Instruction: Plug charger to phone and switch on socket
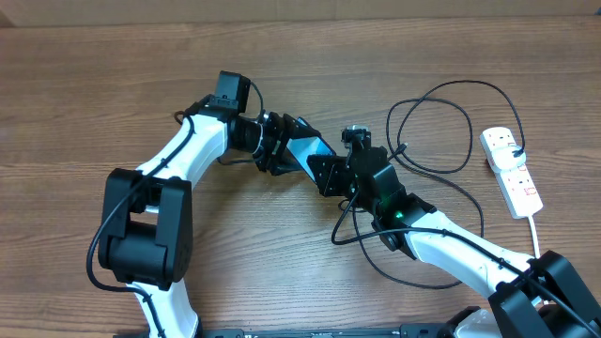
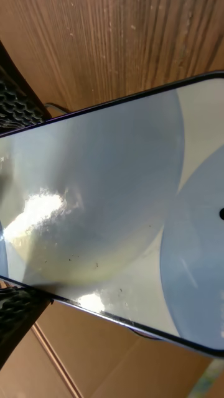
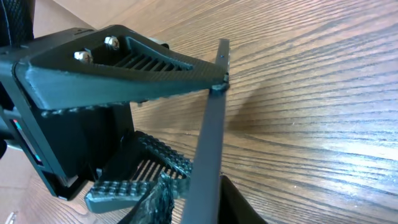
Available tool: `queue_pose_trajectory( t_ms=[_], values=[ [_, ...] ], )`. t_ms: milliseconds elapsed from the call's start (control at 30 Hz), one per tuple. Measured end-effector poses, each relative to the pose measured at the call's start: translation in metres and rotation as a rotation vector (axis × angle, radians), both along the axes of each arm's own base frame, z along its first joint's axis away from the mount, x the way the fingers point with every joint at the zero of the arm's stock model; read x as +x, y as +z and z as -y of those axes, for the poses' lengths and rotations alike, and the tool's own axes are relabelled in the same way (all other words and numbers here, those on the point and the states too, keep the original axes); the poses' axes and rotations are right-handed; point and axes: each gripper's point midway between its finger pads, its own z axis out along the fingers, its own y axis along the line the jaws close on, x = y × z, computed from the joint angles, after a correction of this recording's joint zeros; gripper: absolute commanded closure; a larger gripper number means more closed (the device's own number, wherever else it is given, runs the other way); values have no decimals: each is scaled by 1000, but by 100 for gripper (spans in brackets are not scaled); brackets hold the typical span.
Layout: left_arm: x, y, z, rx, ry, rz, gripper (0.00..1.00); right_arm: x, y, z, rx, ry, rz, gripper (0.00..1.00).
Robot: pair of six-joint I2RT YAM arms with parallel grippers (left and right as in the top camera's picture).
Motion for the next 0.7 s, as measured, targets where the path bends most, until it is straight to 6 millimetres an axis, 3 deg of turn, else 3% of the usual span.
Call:
queue_pose_trajectory(
  t_ms=[233,467,533,667,700],
  values=[
    [-1,-2,2,11,-6,3,37,-1,-8,7,-22,-28,-31,96],
    [-1,-1,3,8,-6,6,31,0,-8,8,-11,-41,-44,96],
    [-1,-1,3,7,-6,6,24,0,-8,8,-10,-41,-44,96],
    [0,1,4,0,-8,11,0,-2,-10,7,-14,-30,-49,96],
    [1,1,4,-3,-8,18,0,-2,-10,7,-13,-30,-51,96]
  ],
)
